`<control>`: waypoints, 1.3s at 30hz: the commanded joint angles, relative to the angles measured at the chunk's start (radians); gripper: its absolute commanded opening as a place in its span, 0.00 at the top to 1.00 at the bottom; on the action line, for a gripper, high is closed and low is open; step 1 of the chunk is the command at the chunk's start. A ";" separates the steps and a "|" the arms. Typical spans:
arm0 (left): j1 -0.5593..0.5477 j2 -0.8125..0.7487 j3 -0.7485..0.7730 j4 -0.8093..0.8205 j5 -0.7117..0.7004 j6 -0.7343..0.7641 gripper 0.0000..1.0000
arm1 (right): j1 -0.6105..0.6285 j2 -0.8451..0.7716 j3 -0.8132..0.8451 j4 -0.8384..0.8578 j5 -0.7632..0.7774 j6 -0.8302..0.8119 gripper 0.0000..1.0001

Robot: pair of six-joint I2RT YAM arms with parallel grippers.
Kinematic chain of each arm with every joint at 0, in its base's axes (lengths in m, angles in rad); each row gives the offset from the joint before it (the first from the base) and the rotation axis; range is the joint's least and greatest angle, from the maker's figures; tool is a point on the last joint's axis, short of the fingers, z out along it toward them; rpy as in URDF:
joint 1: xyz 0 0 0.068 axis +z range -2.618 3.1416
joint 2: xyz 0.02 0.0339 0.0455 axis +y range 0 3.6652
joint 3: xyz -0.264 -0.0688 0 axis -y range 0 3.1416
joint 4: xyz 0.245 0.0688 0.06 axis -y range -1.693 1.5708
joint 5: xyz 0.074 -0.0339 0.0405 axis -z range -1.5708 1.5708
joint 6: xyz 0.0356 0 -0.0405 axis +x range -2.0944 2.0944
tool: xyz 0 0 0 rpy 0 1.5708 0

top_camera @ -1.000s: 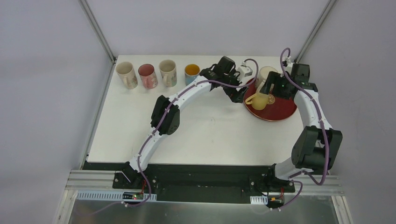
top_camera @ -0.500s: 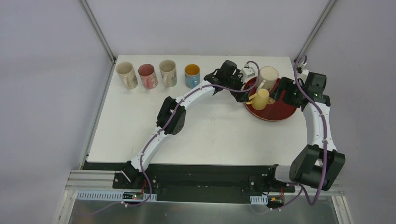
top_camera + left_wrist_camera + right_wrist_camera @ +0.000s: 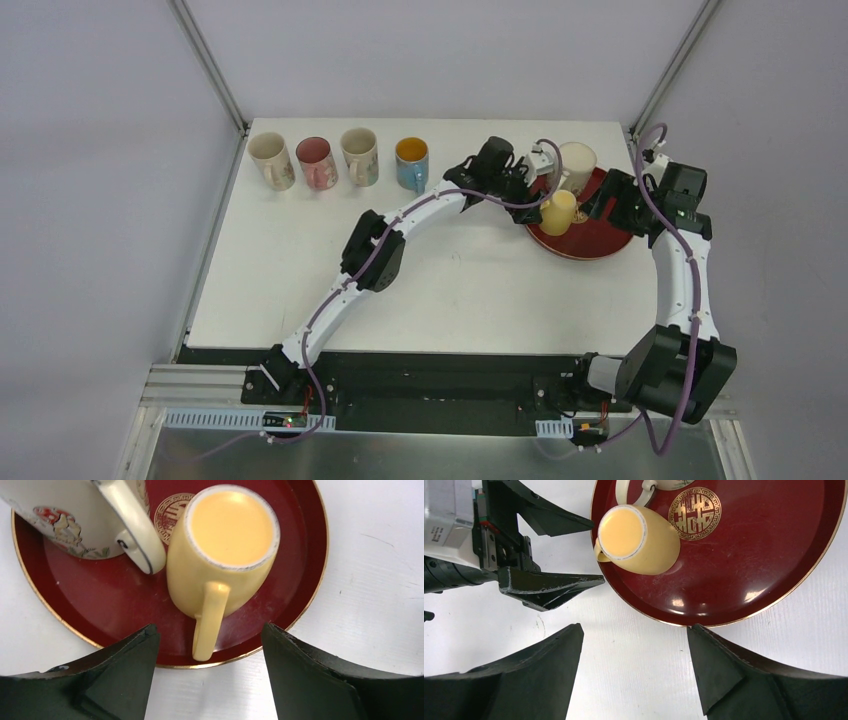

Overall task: Turn the mug right side up
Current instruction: Move the cup to the tray.

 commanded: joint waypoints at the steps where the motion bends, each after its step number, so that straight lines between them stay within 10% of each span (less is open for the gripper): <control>1: -0.021 0.005 0.024 0.084 0.032 0.018 0.25 | -0.018 -0.017 -0.016 0.022 -0.037 0.023 0.17; 11: -0.034 0.030 0.026 0.104 0.008 0.026 0.37 | -0.037 -0.014 -0.042 0.048 -0.075 0.046 0.18; 27: -0.058 0.030 0.027 0.108 -0.046 0.026 1.00 | -0.048 -0.016 -0.064 0.067 -0.099 0.066 0.18; 35: -0.069 0.016 0.013 0.096 -0.101 0.041 0.99 | -0.048 -0.010 -0.066 0.068 -0.095 0.063 0.19; 39: -0.070 0.000 -0.004 0.085 -0.112 0.040 0.56 | -0.048 0.003 -0.057 0.042 -0.100 -0.003 0.18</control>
